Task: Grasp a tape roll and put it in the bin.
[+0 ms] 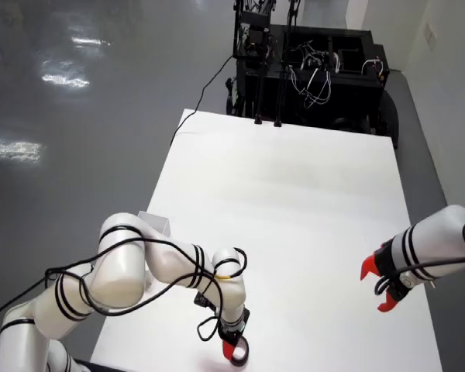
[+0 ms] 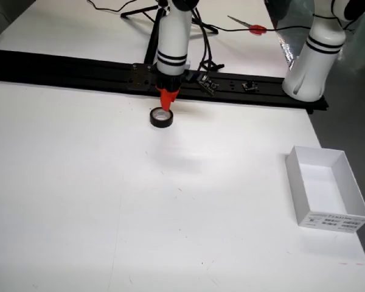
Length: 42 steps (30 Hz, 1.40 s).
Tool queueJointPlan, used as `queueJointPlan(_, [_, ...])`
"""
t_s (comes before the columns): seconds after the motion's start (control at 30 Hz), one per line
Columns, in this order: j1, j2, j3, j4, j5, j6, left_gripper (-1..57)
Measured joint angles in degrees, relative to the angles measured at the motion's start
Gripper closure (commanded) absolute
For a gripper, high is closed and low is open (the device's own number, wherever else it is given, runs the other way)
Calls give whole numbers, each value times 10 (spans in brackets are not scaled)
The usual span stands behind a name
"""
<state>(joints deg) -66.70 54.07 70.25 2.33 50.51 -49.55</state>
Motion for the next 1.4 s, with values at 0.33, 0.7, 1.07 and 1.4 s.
queueJointPlan(0.33, [-12, -10, 21, 5, 18, -22, 300])
queueJointPlan(0.7, [-24, -16, 44, 7, 6, -35, 301])
queueJointPlan(1.07, [-25, -2, 34, 11, -16, -37, 301])
queueJointPlan(1.4, [-28, 20, 4, 15, -23, -34, 322])
